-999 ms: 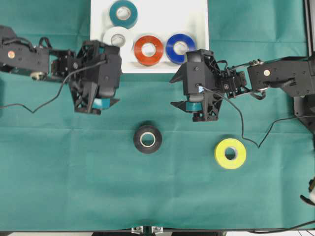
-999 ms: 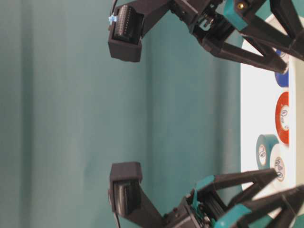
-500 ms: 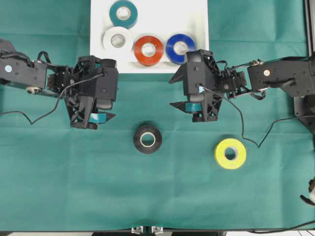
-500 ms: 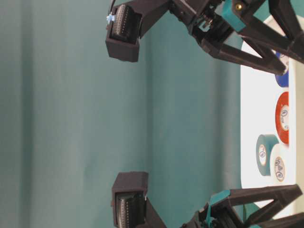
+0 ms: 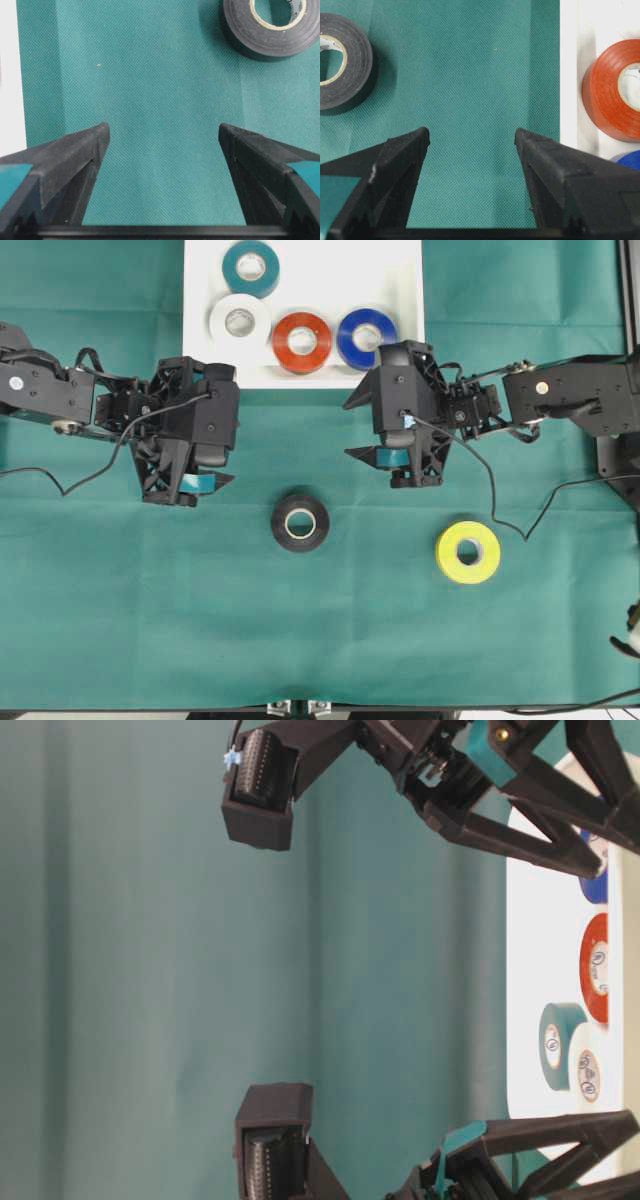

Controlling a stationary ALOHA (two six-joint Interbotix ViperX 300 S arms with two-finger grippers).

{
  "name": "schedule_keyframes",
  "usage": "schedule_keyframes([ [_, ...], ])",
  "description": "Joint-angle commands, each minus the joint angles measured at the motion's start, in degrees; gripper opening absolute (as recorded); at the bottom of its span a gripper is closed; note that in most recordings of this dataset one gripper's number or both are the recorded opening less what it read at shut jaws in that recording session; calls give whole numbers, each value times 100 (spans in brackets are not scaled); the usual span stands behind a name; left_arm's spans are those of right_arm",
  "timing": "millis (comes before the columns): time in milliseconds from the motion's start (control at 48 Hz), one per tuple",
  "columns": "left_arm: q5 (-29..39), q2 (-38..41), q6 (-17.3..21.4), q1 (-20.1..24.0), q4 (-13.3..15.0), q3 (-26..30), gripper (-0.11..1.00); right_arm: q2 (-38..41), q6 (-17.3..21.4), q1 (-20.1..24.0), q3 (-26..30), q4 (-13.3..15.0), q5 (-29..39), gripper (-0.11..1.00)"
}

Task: Put the tape alternately from left to right into the white case.
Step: 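Withdraw the left gripper from the tray toward the black roll, then move the right gripper to the yellow tape roll and grasp it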

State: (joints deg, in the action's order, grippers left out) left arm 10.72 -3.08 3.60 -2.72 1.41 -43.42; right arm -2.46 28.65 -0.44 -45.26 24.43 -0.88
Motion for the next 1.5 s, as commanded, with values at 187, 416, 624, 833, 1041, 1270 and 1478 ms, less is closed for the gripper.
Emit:
schedule_keyframes([
  [187, -53, -114, 0, -26, 18, 44, 66, -62, 9, 26, 44, -9, -35, 77],
  [416, -105, -79, 0, -26, 18, 44, 66, -62, 18, 158, 44, -18, -35, 77],
  [624, -114, -79, 0, -26, 18, 44, 66, -88, 70, 334, -9, -18, 0, 77],
  [833, -114, -79, -9, -18, 9, 35, 66, -272, 343, 545, -193, -18, 18, 77],
  [1041, -123, -79, -9, -18, 18, 35, 66, -650, 642, 809, -510, -26, 97, 77],
  [1270, -123, -79, -9, -18, 18, 44, 66, -1055, 1081, 1090, -914, -18, 352, 77],
  [1478, -123, -79, -9, -18, 9, 62, 66, -1327, 1468, 1389, -1178, -18, 615, 77],
])
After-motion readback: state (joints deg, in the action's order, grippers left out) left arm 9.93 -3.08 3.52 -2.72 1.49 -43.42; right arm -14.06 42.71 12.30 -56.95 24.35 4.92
